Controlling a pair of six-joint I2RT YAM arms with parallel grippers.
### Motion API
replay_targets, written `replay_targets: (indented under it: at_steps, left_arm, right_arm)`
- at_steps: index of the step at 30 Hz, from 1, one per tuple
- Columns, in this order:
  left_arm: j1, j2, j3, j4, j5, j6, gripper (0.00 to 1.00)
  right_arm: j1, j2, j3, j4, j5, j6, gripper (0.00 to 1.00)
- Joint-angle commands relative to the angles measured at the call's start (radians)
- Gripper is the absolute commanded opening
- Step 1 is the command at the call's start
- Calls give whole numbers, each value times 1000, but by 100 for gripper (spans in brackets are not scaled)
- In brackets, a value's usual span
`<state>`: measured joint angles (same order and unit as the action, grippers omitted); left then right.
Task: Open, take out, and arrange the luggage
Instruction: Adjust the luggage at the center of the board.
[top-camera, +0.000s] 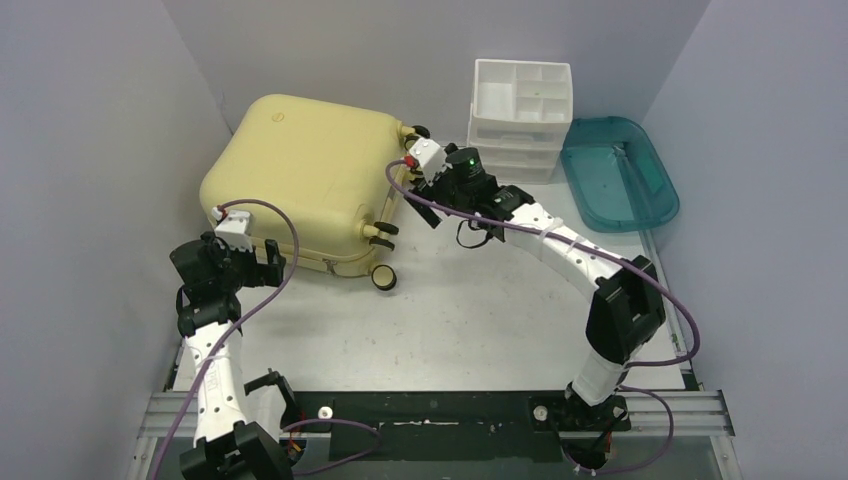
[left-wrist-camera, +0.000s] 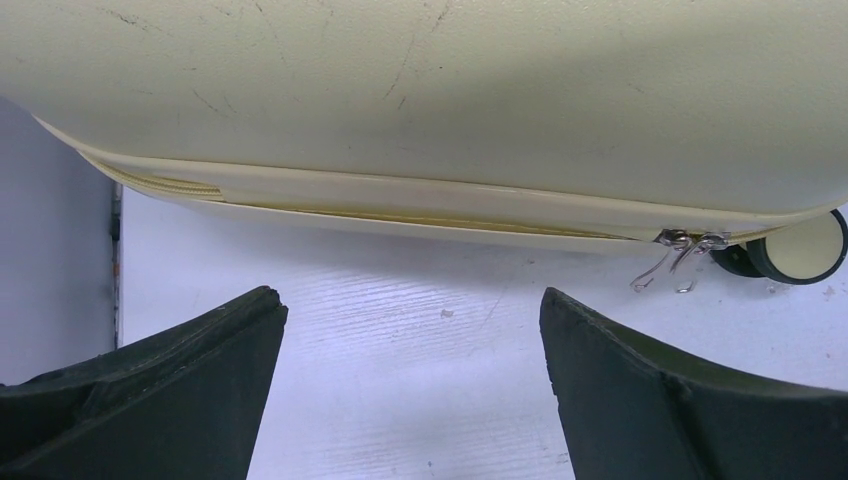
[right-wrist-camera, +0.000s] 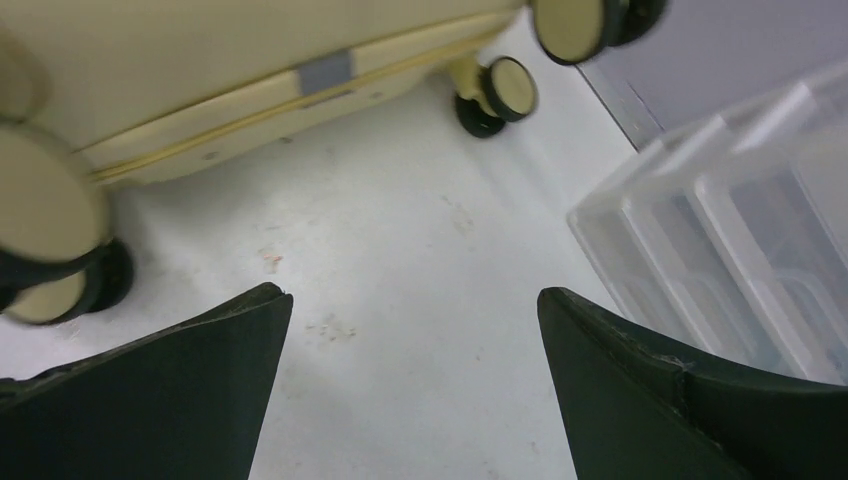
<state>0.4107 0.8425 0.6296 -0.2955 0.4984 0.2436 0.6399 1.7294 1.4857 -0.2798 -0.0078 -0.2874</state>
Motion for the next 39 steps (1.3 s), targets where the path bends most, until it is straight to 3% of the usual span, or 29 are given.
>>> replay_targets:
  at_steps: [1,8,14,20,24,30,33,39]
  left_arm:
    - [24,-18,-7,24,24,18,97]
    - [28,-6,-7,18,32,24,97]
    - [42,-13,-9,6,52,34,97]
    - [120,-18,-13,-9,126,41,97]
    - [137,-4,-9,-17,157,45,97]
    - [143,11,-7,-24,157,52,97]
    - [156,6,-10,-21,166,47,97]
    - [158,10,-7,-28,174,50,97]
  right_arm:
    - [76,-126,-17,-93,-280,-138,100]
    - [222,-130,9,-163,-384,-174,100]
    - [245,-10,66,-109,-307,-94,100]
    - [245,97,96,23,-62,53,100]
    - [203,139,130,30,4,147,100]
    - [49,102,116,50,-148,268,100]
    - [-13,96,132,56,-197,274,100]
    - [-21,104,171,22,-183,241,100]
